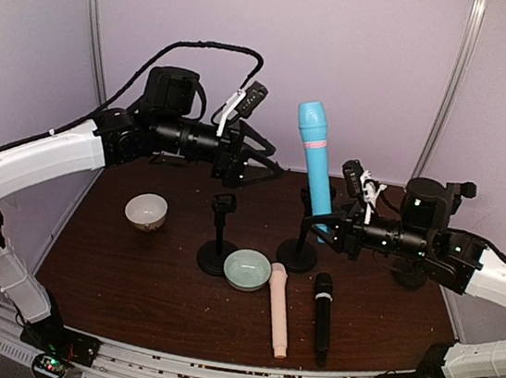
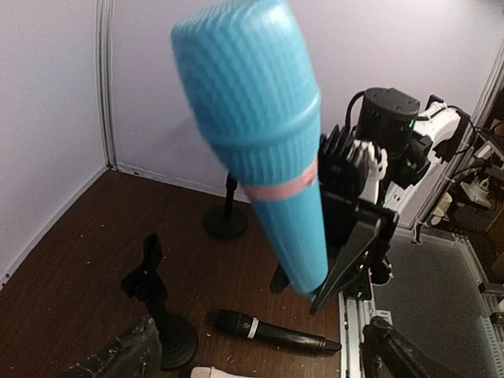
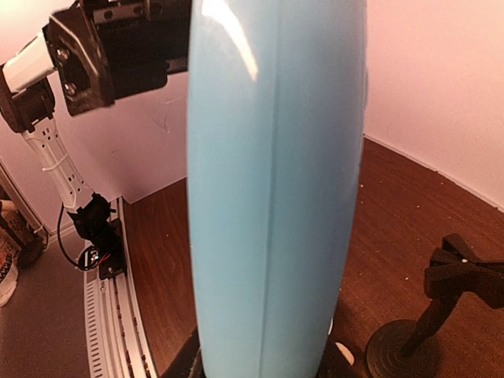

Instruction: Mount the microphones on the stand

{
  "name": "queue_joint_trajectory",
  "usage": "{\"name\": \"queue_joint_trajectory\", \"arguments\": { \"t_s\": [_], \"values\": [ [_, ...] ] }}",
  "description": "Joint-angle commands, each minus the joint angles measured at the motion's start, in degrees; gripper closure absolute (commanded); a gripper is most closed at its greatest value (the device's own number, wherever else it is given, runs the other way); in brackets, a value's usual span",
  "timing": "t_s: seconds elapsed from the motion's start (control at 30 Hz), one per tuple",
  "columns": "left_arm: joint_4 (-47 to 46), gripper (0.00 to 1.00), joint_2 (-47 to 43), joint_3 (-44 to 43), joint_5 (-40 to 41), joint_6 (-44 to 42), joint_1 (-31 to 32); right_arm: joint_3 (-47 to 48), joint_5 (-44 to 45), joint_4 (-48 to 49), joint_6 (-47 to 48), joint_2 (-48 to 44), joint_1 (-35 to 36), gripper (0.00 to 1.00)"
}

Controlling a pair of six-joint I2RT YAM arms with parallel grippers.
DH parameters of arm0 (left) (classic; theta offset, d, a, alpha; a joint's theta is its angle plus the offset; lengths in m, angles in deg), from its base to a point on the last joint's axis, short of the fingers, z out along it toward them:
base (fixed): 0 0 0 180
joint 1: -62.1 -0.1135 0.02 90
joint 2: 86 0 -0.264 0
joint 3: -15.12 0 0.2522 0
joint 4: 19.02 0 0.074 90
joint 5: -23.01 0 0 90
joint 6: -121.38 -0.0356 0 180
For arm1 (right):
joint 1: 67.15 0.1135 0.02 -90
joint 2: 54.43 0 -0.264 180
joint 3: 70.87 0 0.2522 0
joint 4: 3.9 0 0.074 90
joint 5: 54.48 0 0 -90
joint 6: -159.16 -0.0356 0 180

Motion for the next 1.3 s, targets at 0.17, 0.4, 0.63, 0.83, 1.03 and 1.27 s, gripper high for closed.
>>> {"name": "queue_joint_trajectory", "arguments": {
  "t_s": [0.17, 0.4, 0.63, 0.83, 1.03, 1.27],
  "values": [
    [10.65, 0.08, 13.27, -11.38, -6.23, -20.86, -2.63, -3.3, 6.47, -4.25, -0.66, -10.42, -6.11, 1.0],
    [13.09, 0.08, 24.36, -23.24, -1.25, -25.7, -2.66, -4.45, 10.71, -9.02, -0.88, -13.74, -8.58, 1.0],
    [15.96, 0.08, 34.37, -34.05, -0.15, -28.7, -3.05, -4.88, 12.41, -12.45, -1.73, -16.08, -9.08, 1.0],
    [15.6, 0.11, 38.01, -35.15, -1.94, -28.86, -3.07, -5.05, 16.04, -14.25, -1.2, -17.44, -9.55, 1.0],
    [14.77, 0.15, 39.92, -36.82, -2.79, -26.72, -3.07, -4.42, 16.15, -14.7, -2.43, -14.99, -10.04, 1.0],
    [15.58, 0.27, 40.61, -36.73, 2.32, -27.88, -2.23, -4.32, 16.51, -14.08, -2.47, -14.16, -10.14, 1.0]
  ]
}}
